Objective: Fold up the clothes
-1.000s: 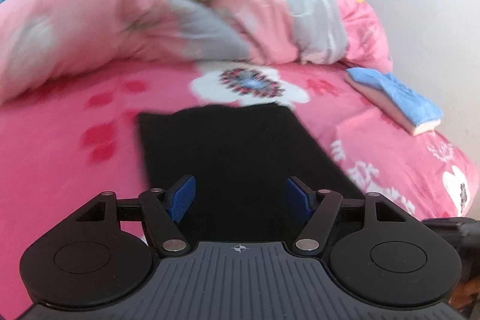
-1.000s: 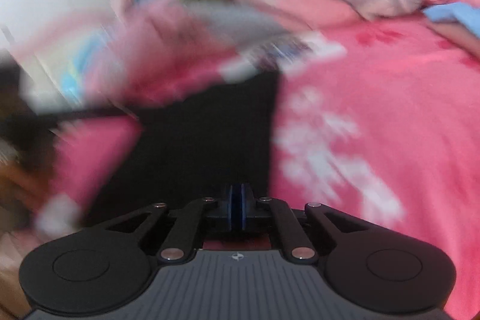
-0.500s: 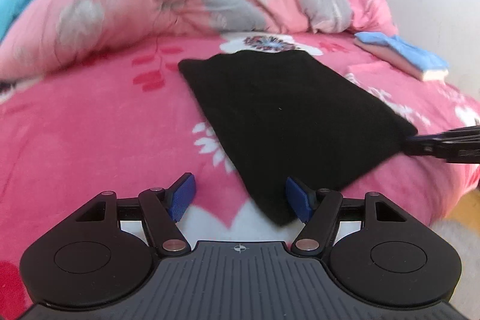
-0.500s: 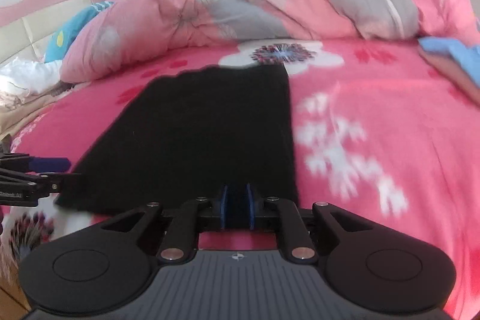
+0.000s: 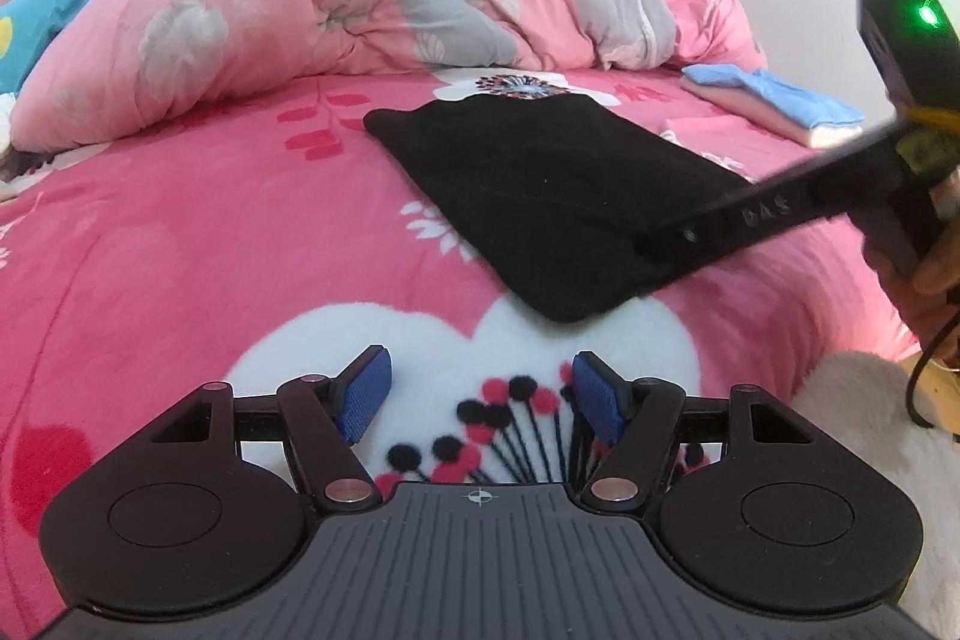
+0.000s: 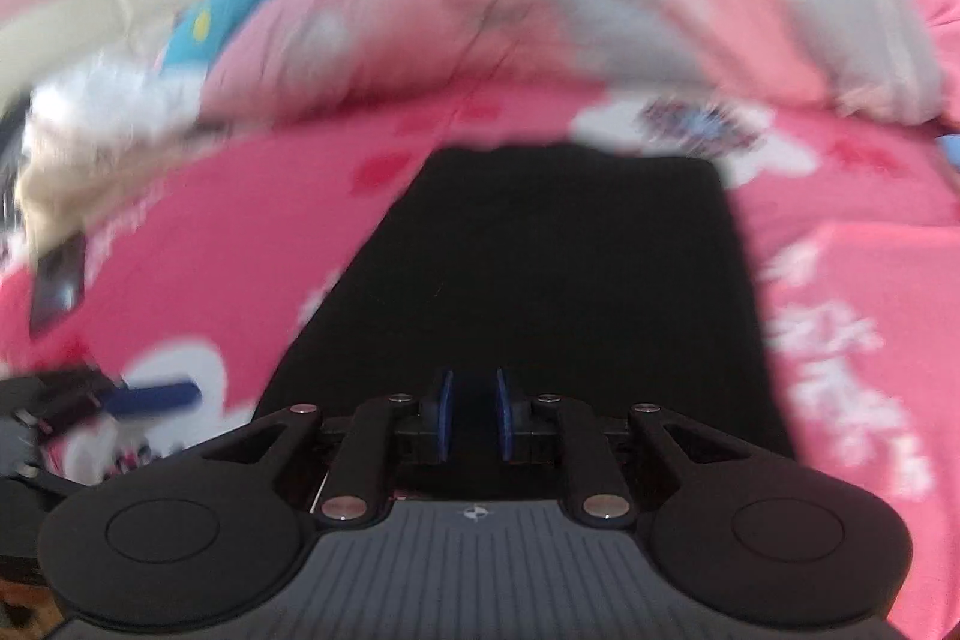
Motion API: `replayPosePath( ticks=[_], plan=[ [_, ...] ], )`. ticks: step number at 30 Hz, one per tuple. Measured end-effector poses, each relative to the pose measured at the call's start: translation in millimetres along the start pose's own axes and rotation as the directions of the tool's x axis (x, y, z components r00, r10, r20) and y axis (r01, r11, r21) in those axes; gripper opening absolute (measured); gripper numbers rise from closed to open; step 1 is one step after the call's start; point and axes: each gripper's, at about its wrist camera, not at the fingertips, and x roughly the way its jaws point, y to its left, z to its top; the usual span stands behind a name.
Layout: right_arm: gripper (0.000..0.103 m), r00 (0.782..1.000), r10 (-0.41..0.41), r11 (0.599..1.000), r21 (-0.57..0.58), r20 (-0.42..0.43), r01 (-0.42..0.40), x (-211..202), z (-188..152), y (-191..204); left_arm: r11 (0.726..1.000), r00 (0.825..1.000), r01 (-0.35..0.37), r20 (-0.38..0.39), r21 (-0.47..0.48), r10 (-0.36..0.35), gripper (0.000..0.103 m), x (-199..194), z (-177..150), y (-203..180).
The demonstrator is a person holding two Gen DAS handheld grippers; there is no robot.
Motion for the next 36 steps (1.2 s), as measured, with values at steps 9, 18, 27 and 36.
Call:
replayPosePath(
  ticks=[9,18,27,36],
  plan=[
    [0.017,0.997,-0.07,0.997,0.03,-0.045,0.071,-55.5,-26.9,1.6,0.998,0.988,0.063,0.144,-0.021,-0.06,0.06,-8.7,37.2,8.0],
    [0.017,0.989,-0.147,0.978,0.15,0.016,0.143,-11.0,18.9,-27.4,0.985,0.982,0.168,0.085,0.035,-0.17,0.048,45.6,49.4,-13.6],
    [0.017,0.993,-0.106,0.967,0.228,-0.053,0.115,9.4,37.6,-52.7,0.969,0.965,0.245,0.086,0.035,-0.247,0.05,44.2,17.2,-3.5],
    [0.017,0.989,-0.149,0.961,0.235,-0.007,0.146,83.3,127.0,-93.1,0.934,0.929,0.356,0.11,-0.016,-0.352,0.05,51.4,14.6,16.4]
  ],
)
